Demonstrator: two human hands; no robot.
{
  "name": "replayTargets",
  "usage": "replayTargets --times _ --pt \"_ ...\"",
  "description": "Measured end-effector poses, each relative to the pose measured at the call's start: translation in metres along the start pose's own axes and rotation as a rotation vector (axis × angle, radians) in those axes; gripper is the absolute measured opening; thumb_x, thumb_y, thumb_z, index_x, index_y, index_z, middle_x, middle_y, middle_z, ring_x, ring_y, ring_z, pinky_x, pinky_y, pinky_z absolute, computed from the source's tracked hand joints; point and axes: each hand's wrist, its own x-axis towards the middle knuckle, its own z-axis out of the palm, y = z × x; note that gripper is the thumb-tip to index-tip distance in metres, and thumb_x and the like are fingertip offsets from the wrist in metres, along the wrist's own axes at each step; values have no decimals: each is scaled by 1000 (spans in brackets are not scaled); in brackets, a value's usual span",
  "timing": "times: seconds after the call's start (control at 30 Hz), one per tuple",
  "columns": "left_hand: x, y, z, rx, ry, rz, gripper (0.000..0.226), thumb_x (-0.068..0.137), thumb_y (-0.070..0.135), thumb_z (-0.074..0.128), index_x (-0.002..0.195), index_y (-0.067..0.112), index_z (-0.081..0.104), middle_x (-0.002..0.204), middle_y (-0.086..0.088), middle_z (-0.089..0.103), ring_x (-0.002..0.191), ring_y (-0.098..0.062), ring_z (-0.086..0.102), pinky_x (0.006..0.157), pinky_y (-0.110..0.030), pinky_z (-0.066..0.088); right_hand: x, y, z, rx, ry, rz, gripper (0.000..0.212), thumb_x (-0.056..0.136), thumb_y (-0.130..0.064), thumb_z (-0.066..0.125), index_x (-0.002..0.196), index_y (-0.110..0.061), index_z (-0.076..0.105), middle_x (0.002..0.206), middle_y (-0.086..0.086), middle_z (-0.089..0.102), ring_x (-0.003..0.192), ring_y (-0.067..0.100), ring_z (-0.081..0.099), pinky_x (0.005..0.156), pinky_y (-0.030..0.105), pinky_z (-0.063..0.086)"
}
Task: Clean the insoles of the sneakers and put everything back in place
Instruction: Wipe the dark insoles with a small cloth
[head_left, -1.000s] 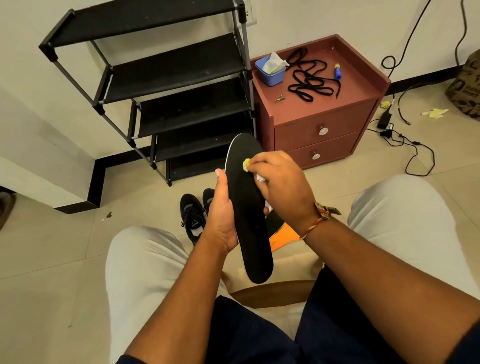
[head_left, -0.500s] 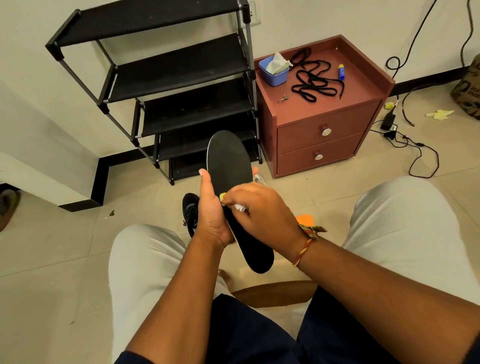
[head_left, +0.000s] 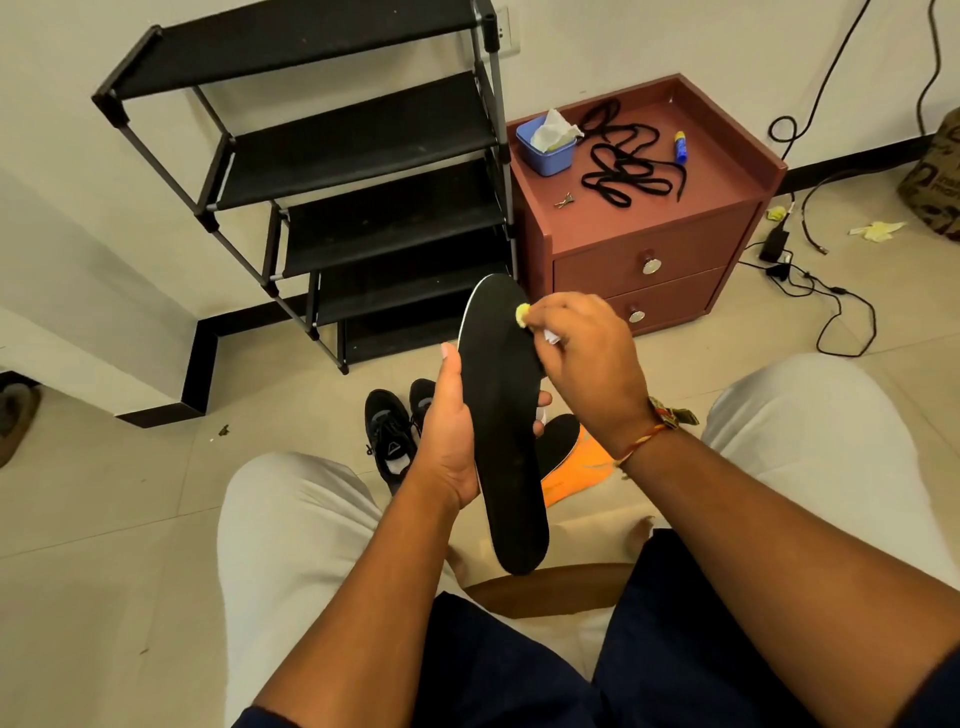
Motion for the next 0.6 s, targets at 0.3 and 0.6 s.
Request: replayTargets --times 0.3,0.6 --pt "0 -4 0 212 -19 -11 77 95 74 26 125 16 68 115 -18 72 94 -26 68 83 -43 53 3 0 -1 118 120 25 18 93 -7 66 109 -8 74 110 6 72 107 18 64 97 30 53" --pt "1 -9 2 342 -64 13 69 102 64 20 127 19 64 108 -12 74 92 -22 70 81 -40 54 9 -7 -3 130 135 -25 17 91 -3 64 105 -8 73 107 5 72 105 19 64 95 32 52"
